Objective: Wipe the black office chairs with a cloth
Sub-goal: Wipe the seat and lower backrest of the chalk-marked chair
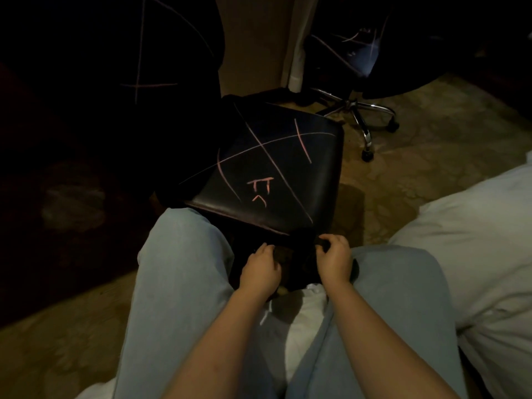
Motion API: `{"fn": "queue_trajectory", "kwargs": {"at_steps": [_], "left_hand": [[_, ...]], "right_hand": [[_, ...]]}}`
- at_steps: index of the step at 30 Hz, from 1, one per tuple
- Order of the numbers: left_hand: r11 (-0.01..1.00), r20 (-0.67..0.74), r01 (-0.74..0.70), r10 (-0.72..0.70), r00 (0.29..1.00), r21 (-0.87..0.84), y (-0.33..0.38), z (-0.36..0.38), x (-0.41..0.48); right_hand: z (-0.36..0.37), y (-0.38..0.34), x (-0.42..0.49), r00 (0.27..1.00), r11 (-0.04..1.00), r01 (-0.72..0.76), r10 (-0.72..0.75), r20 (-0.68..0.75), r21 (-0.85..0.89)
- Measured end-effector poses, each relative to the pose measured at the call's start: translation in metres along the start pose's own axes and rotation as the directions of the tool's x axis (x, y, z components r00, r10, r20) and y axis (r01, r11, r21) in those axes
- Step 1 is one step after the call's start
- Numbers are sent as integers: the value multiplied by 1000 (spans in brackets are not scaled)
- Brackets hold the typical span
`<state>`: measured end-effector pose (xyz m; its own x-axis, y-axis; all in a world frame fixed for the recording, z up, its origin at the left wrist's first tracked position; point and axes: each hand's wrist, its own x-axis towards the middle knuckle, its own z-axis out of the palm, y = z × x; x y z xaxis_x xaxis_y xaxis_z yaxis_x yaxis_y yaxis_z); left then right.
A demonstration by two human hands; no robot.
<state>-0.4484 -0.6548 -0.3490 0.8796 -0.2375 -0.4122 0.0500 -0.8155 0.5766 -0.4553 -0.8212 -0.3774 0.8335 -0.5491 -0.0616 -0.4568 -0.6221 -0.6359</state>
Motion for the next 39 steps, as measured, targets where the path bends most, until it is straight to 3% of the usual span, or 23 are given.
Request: {"fn": "queue_trajectory", "kwargs": {"at_steps": [9,15,29,39], "left_hand": [[999,-8,29,-29,1000,23,-9,-4,-1],[999,-4,13,-13,1000,39,-7,-2,-1],[1000,1,6,-6,1000,12,-1,0,-2],[999,-9,26,-26,1000,36,-10,-6,-4]], "right_hand": [[30,-42,-8,984,983,176,-178,23,52],[26,-34,-8,981,985,171,-172,86,18],[7,-12,-6,997,998,53,-52,52,-17],[36,-45,-10,982,989,144,-145,123,13]]}}
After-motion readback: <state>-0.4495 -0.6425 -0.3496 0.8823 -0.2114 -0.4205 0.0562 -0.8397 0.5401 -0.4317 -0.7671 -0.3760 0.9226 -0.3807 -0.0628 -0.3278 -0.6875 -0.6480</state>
